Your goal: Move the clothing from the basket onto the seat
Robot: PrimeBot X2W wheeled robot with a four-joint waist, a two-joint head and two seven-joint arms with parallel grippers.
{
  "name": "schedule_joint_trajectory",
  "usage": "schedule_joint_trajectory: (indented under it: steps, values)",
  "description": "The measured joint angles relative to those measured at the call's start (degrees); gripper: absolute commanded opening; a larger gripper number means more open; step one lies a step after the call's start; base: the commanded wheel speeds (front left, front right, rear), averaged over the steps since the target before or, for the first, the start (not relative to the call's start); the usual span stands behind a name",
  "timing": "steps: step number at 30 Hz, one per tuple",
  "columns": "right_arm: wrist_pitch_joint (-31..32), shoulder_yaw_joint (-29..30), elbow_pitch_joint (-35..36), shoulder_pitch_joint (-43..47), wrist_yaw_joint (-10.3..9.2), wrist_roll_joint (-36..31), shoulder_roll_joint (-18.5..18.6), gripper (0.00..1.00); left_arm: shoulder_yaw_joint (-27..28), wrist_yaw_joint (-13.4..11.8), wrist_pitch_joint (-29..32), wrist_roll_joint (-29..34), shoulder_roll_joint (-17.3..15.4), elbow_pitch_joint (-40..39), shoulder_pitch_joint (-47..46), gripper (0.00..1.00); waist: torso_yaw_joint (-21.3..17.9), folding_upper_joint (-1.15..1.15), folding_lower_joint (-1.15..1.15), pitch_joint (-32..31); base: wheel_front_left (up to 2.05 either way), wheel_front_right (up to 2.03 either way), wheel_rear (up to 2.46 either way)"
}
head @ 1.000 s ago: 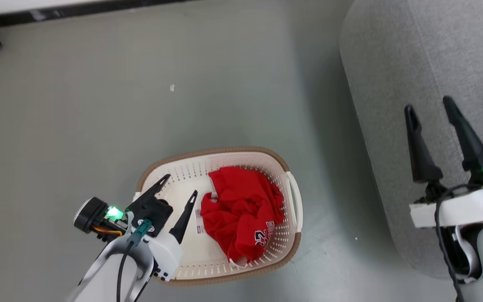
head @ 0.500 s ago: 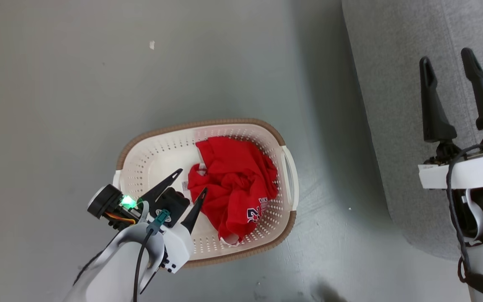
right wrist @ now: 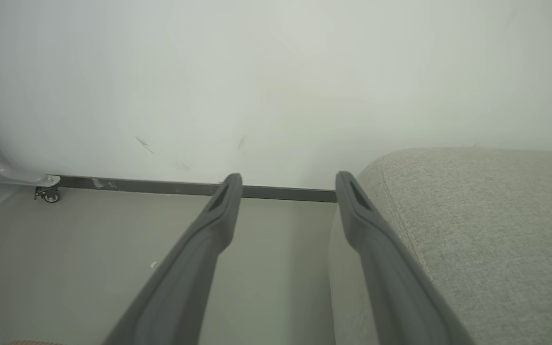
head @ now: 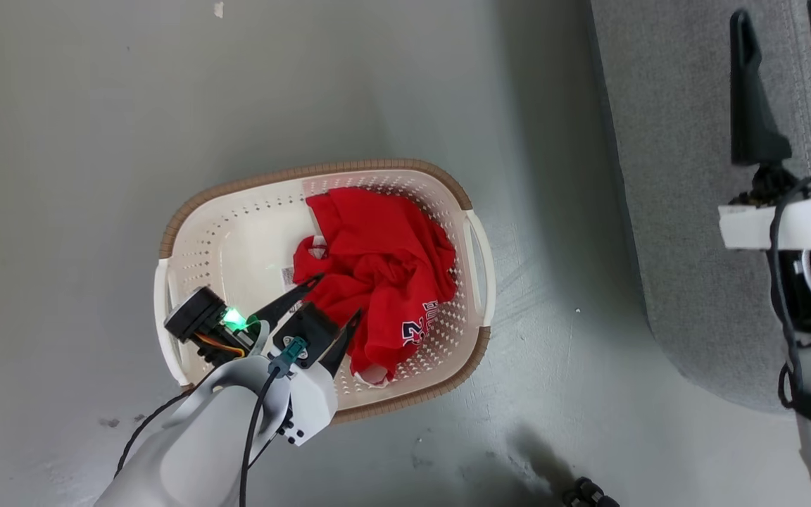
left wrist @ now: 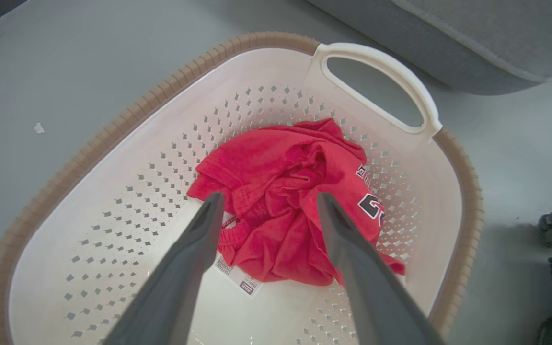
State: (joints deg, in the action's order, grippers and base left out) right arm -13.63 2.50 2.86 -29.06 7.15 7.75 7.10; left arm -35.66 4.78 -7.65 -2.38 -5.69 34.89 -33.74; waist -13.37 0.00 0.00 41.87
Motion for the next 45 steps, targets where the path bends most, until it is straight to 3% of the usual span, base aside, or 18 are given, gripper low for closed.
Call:
schedule_joint_trajectory:
  steps: [19, 45]
  values:
    - [-0.3, -4.4, -7.3, -13.6, 0.0, 0.3, 1.1, 1.0, -4.5, 1.5, 1.3, 1.0, 0.5, 5.0, -4.4, 1.0, -1.6, 0.0, 0.0, 6.1, 0.0, 0.0, 0.0]
    - [-0.8, -5.3, -12.7, -18.5, 0.0, 0.8, -0.3, 1.0, -8.9, 2.4, 5.9, -2.5, 0.7, 11.5, -7.0, 1.0, -4.5, 0.0, 0.0, 10.1, 0.0, 0.0, 0.0]
